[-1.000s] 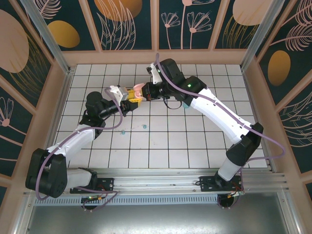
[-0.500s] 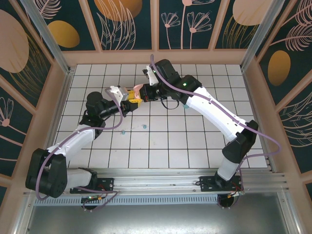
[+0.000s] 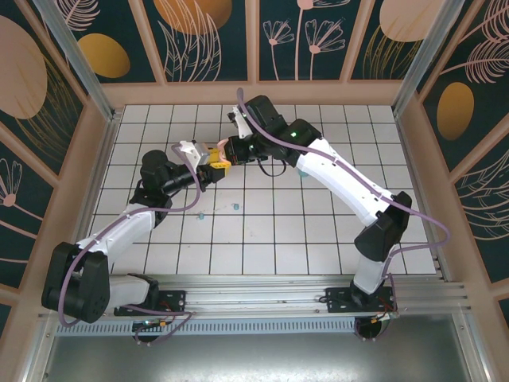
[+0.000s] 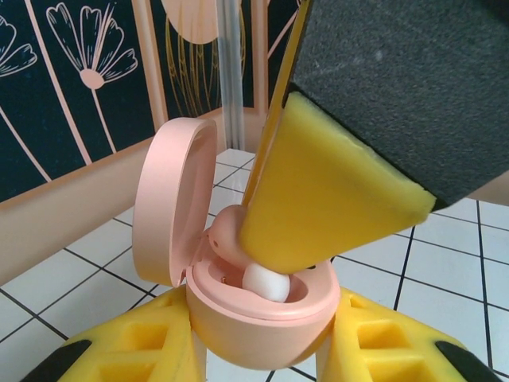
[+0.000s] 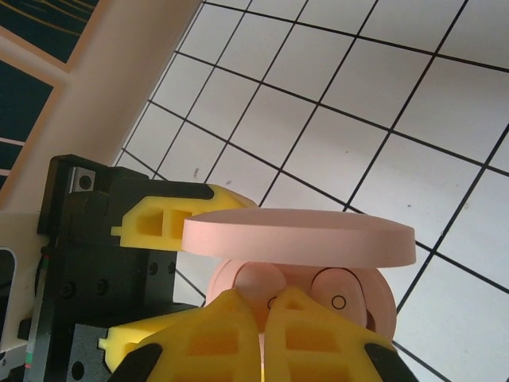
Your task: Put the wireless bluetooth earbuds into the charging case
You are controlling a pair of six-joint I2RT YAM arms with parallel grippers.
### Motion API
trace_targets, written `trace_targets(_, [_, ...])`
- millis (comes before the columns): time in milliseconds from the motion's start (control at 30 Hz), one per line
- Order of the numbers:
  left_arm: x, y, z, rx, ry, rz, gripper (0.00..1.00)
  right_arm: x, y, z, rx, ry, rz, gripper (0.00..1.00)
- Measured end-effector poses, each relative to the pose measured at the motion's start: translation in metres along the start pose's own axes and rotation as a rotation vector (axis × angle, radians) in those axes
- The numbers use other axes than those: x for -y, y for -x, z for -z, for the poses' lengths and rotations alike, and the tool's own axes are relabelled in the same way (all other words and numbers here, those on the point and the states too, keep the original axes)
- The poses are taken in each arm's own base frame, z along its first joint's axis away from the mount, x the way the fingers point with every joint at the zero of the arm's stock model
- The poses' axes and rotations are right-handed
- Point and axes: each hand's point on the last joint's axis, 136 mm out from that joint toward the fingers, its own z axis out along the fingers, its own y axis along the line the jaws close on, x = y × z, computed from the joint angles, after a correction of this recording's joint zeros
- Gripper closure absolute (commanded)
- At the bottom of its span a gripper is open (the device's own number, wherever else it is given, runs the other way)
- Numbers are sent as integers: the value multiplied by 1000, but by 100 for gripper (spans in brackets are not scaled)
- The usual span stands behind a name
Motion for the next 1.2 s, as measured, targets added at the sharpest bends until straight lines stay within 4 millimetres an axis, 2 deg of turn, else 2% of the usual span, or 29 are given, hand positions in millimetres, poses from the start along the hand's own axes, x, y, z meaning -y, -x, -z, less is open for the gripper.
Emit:
trace_targets(367, [0, -1, 0, -5, -1, 4, 85, -2, -6, 0, -26, -20, 26, 72])
trace_targets(767, [0, -1, 0, -5, -1, 4, 85, -11, -6, 8, -31, -11, 38, 68])
trace_targets(900, [0, -1, 0, -5, -1, 4, 85, -15, 4, 17, 2, -12, 44, 70])
trace_targets(1067, [1, -1, 0, -4, -5, 4, 85, -20, 28, 36, 75, 15, 50, 74])
trace_targets(1133, [2, -1, 0, -4, -9, 5, 85, -12, 37, 44, 99, 22, 35, 74])
trace_targets(1200, [2, -1, 0, -4, -10, 5, 85, 4, 51, 50, 130, 18, 8, 74])
